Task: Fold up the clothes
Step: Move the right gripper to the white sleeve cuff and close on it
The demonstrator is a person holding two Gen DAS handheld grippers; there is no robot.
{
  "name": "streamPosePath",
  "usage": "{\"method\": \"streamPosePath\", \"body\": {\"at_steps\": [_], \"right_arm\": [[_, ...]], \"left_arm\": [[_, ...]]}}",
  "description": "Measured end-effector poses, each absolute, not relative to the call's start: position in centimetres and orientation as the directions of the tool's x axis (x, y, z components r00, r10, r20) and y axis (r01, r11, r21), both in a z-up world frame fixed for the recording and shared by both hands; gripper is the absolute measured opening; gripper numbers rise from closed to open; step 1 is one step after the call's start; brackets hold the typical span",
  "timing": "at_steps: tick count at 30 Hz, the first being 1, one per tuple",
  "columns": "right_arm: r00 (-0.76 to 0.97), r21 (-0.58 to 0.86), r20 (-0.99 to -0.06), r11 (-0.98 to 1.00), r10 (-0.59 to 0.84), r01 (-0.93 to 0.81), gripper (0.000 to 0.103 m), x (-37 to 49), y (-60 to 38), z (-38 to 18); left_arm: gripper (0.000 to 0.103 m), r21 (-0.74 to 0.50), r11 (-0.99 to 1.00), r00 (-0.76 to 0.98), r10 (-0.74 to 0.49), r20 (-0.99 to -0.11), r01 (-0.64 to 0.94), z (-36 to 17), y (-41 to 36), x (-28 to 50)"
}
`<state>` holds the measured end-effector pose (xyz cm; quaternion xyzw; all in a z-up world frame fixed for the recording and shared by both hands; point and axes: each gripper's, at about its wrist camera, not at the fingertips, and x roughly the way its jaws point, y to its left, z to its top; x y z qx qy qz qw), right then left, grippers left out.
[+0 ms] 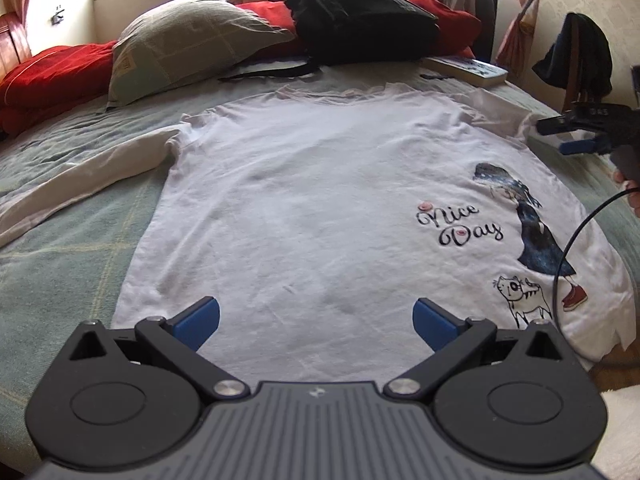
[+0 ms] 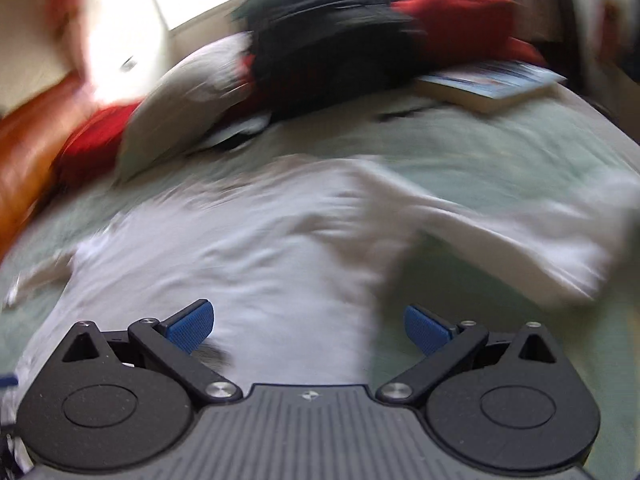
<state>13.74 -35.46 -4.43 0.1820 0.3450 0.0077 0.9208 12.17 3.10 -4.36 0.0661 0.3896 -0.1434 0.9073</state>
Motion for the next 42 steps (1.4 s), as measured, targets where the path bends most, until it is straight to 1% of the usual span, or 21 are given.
{"method": "streamPosePath", "body": {"at_steps": [3,5,13,16,18,20,23,26,30,33,36,39,42], "right_arm": [[0.76,0.391,-0.648,0.879,0.05,0.275,0.103,11.6,-39.9,-5.9],[0.769,0.415,-0.639,0.845,0.008,0.337,0.103,10.8,-42.1,-6.4],[0.81,0.483,-0.584,0.778,-0.056,0.402,0.103,14.0,-49.7,-5.6],[0.788,0.462,-0.603,0.752,-0.123,0.47,0.103,16.2,-52.5,-5.6],[0.787,0.455,-0.598,0.746,-0.148,0.486,0.103,17.6,-53.6,-5.1],[0.805,0.476,-0.578,0.746,-0.134,0.465,0.103,18.6,-54.1,-4.3],[0.82,0.451,-0.564,0.795,-0.098,0.406,0.103,21.1,-53.2,-2.9],[0.811,0.411,-0.583,0.843,-0.049,0.347,0.103,24.3,-51.7,-2.3],[0.783,0.383,-0.621,0.88,0.02,0.282,0.103,28.0,-49.7,-3.1],[0.761,0.393,-0.643,0.891,0.089,0.228,0.103,29.4,-48.4,-3.8],[0.763,0.396,-0.633,0.901,0.13,0.175,0.103,29.2,-47.5,-3.7],[0.781,0.378,-0.616,0.909,0.105,0.176,0.103,27.8,-47.8,-2.8],[0.797,0.392,-0.601,0.893,0.065,0.223,0.103,26.2,-49.8,-2.5]], "left_arm": [[0.102,0.017,0.944,0.651,-0.213,-0.729,0.328,-4.3,2.2,12.1],[0.102,0.024,0.942,0.651,-0.213,-0.729,0.336,-4.2,1.8,12.0],[0.102,0.043,0.942,0.661,-0.202,-0.723,0.334,-3.6,1.2,11.8],[0.102,0.042,0.946,0.665,-0.194,-0.722,0.322,-3.5,1.3,11.8],[0.102,0.037,0.949,0.664,-0.191,-0.723,0.314,-3.5,1.6,11.8],[0.102,0.036,0.95,0.662,-0.187,-0.725,0.309,-3.5,1.7,12.0],[0.102,0.033,0.952,0.661,-0.186,-0.727,0.305,-3.6,1.8,12.4],[0.102,0.03,0.953,0.659,-0.186,-0.729,0.302,-3.7,1.8,12.6],[0.102,0.025,0.954,0.656,-0.186,-0.731,0.298,-3.8,1.8,13.0],[0.102,0.022,0.955,0.655,-0.186,-0.733,0.296,-3.9,1.9,13.2],[0.102,0.023,0.956,0.653,-0.182,-0.736,0.293,-4.0,1.9,13.3],[0.102,0.025,0.955,0.647,-0.181,-0.74,0.297,-4.1,1.8,13.5],[0.102,0.025,0.952,0.644,-0.186,-0.742,0.304,-4.2,1.6,13.5]]}}
